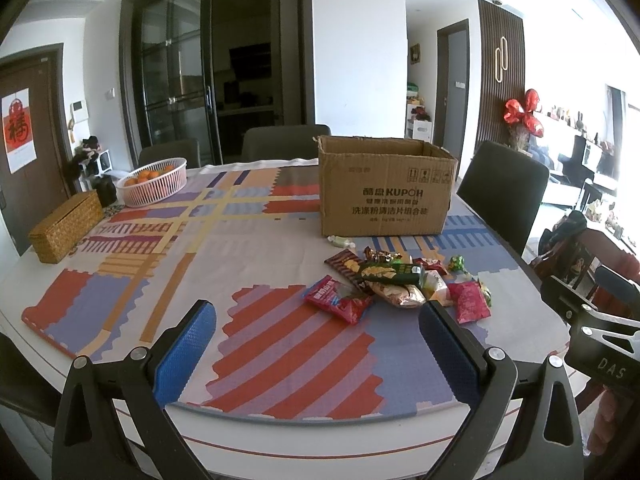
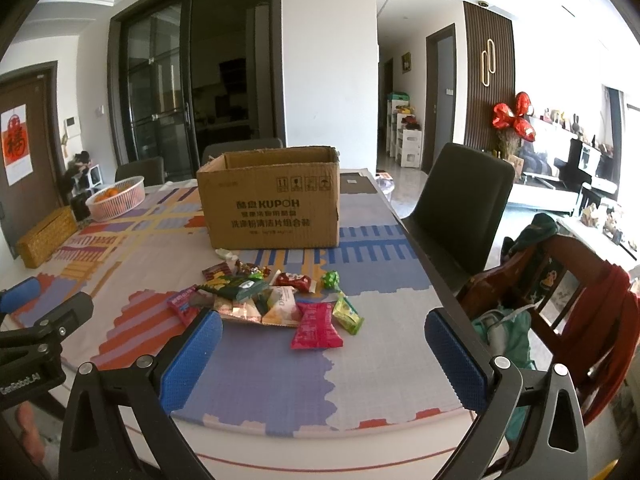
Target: Organize snacks
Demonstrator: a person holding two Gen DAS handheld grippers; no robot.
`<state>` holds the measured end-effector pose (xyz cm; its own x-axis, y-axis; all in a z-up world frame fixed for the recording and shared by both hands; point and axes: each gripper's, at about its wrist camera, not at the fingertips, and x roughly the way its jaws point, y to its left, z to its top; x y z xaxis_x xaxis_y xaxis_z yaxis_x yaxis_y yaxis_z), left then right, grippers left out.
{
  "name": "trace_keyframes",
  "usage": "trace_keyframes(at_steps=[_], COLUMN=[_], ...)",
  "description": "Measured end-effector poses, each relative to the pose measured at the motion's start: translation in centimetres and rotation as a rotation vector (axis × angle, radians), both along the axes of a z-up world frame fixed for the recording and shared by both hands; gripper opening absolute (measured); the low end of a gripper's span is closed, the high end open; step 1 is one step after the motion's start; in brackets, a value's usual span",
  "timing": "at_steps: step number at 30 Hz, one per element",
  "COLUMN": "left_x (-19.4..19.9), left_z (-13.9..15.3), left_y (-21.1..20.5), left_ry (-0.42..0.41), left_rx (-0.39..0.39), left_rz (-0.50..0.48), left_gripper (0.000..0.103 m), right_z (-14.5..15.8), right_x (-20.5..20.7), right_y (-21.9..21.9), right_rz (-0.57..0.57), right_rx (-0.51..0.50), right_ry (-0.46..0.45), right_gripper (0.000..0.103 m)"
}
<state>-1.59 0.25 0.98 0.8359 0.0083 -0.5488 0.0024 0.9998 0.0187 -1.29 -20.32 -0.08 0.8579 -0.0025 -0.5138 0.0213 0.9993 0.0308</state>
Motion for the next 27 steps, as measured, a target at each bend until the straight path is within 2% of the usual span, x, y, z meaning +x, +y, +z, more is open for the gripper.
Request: trace_keyframes(at_steps=[27], left_x=[-0.09], left_z=[-0.07], left_y=[0.12], left_ry=[0.004], left_rx=[-0.001], left_rz=[-0.001], left_gripper=[0.103], right_z=[-0.01], right_x=[-0.05], right_y=[-0.17], right_rz=[-0.001], right_rx=[-0.002], right_ry=[0.000], right_gripper=[0.103])
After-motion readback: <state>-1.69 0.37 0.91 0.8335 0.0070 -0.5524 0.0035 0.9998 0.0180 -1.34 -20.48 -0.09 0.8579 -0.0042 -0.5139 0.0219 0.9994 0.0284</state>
